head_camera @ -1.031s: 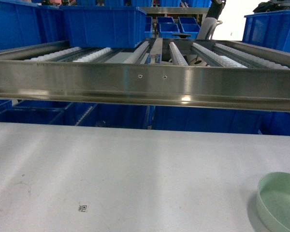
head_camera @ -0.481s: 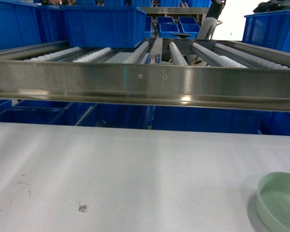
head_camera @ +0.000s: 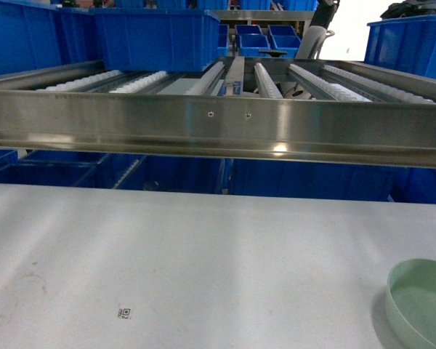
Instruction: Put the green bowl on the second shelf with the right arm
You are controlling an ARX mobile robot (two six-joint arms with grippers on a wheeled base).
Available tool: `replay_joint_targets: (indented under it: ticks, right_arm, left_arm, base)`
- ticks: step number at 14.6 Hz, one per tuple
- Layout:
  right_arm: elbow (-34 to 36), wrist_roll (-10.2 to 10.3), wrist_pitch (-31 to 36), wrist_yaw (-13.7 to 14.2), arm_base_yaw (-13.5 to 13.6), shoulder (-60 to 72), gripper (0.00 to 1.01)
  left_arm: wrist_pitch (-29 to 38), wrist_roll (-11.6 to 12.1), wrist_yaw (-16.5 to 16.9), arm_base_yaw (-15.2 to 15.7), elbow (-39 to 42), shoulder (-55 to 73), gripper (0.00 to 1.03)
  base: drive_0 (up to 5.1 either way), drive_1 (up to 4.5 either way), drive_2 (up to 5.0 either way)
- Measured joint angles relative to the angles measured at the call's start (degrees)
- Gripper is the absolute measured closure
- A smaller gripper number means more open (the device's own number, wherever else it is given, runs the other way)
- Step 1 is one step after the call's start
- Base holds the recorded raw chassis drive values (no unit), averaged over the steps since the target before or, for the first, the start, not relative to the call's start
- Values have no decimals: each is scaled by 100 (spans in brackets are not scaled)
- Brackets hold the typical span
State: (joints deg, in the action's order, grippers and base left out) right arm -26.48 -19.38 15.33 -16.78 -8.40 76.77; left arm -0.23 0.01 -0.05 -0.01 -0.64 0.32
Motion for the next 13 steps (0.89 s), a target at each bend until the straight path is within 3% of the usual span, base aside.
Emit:
replay_joint_targets:
  ticks: [1, 13]
  right_arm:
    - [-103, -149, -85, 26, 74, 225, 3]
    - [-424, -570, -592, 210, 313, 944, 3]
  left_arm:
    - [0, 2, 0, 0, 0, 0, 5]
    - [0, 2, 0, 0, 0, 0, 5]
  base:
    - [0, 0, 0]
    - [0, 0, 0]
